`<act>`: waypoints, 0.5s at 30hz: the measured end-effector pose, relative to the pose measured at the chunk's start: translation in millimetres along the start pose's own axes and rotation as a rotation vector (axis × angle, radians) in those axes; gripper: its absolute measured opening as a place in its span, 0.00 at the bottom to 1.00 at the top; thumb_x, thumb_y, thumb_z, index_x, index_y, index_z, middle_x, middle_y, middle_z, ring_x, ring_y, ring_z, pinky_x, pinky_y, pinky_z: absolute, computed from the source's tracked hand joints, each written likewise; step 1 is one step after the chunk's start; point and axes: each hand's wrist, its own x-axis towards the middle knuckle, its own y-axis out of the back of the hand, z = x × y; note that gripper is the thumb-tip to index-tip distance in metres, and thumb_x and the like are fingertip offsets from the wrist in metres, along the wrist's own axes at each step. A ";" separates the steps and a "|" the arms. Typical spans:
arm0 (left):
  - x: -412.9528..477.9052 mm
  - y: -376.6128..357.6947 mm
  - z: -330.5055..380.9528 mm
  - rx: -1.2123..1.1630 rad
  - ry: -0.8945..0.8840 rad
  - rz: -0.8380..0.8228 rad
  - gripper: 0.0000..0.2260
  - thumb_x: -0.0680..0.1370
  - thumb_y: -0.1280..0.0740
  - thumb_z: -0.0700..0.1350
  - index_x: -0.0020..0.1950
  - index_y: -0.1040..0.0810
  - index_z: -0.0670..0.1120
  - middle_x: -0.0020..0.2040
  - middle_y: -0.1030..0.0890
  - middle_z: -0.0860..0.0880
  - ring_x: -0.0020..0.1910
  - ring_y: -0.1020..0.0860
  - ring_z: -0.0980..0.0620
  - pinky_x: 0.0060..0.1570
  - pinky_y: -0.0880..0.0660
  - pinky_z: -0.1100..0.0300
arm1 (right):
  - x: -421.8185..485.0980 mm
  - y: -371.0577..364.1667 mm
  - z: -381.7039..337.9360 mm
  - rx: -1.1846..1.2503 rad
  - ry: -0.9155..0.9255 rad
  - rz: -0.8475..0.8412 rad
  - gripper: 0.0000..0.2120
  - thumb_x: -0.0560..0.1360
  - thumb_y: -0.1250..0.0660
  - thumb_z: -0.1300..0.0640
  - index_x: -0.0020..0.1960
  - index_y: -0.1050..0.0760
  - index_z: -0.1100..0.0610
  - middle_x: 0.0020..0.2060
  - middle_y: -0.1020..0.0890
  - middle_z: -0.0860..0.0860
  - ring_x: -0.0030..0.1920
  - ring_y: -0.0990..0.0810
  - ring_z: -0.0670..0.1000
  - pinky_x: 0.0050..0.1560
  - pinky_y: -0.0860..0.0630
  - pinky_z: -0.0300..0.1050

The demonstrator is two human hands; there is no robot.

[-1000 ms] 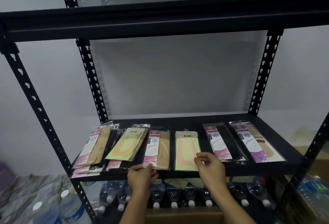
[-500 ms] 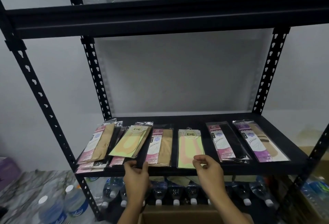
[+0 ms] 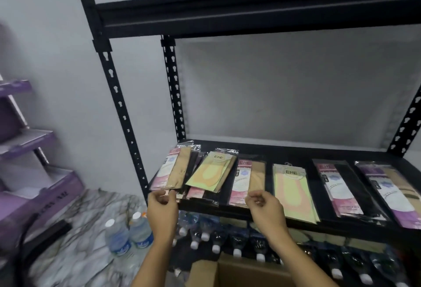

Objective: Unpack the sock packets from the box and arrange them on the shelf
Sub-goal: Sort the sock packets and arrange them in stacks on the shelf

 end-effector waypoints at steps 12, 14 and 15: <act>52.6 4.3 -12.7 0.081 0.267 0.104 0.23 0.73 0.29 0.59 0.56 0.28 0.42 0.58 0.25 0.41 0.55 0.24 0.41 0.54 0.27 0.49 | 58.7 -82.6 -19.5 -0.230 -0.078 -0.052 0.23 0.74 0.31 0.48 0.63 0.29 0.60 0.56 0.22 0.55 0.43 0.24 0.49 0.46 0.23 0.45; 57.8 0.4 -14.3 0.055 0.299 0.111 0.23 0.72 0.29 0.59 0.55 0.28 0.42 0.59 0.25 0.41 0.57 0.25 0.40 0.56 0.26 0.46 | 64.8 -89.6 -18.0 -0.269 -0.103 -0.066 0.27 0.73 0.30 0.46 0.65 0.31 0.61 0.60 0.25 0.58 0.44 0.24 0.51 0.48 0.24 0.45; 60.5 -1.5 -15.9 0.048 0.313 0.121 0.23 0.72 0.28 0.59 0.54 0.29 0.43 0.59 0.25 0.41 0.58 0.25 0.39 0.57 0.26 0.45 | 67.1 -92.7 -17.8 -0.285 -0.116 -0.067 0.29 0.72 0.30 0.45 0.64 0.31 0.62 0.60 0.25 0.58 0.46 0.24 0.53 0.50 0.24 0.46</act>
